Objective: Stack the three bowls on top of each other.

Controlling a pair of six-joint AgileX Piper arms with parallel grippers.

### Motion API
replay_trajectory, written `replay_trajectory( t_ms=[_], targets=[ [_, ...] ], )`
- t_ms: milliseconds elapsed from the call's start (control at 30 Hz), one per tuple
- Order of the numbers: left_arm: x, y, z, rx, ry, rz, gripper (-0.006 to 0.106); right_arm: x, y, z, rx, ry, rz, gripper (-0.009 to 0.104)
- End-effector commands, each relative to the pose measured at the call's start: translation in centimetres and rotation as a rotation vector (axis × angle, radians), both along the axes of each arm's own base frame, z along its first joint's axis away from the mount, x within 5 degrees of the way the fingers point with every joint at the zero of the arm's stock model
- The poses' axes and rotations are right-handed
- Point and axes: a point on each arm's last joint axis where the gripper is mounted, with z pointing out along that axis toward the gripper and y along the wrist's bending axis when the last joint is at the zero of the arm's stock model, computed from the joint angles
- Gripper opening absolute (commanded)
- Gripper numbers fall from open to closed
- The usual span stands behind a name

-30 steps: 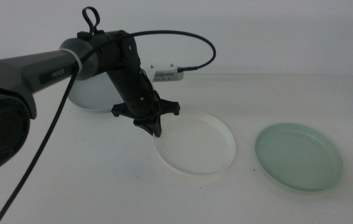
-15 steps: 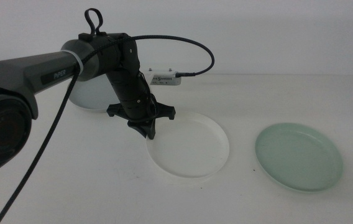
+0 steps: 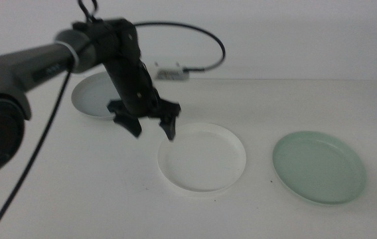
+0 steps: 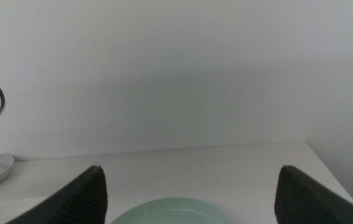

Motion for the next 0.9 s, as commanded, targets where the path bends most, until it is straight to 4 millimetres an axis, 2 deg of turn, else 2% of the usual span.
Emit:
replay_trajectory(
  t_ms=[0,200,300,400,567,767,867],
  targets=[
    [0.6,1.3,3.5,-0.027,-0.083,0.023,0.094,0.0,0.0,0.0,-0.016,-0.013,0.001,0.093],
    [0.6,4.7,9.3,0.011,-0.252,0.068,0.094,0.0,0.0,0.0,-0.016,-0.013,0.001,0.093],
    [0.5,6.4,11.1,0.071,-0.314,0.084,0.094,0.0,0.0,0.0,-0.016,-0.013,0.001,0.093],
    [0.6,7.6,11.4,0.125,-0.335,0.093,0.094,0.0,0.0,0.0,-0.016,-0.013,0.001,0.093],
    [1.5,8.0,11.2,0.14,-0.402,0.108,0.094,0.0,0.0,0.0,-0.016,-0.013,0.001,0.093],
    [2.2,9.3,11.3,0.255,-0.467,0.228,0.094,0.0,0.0,0.0,-0.016,-0.013,0.001,0.093],
    [2.5,10.7,11.4,0.289,-0.487,0.306,0.094,0.0,0.0,0.0,-0.016,-0.013,0.001,0.093]
  ],
)
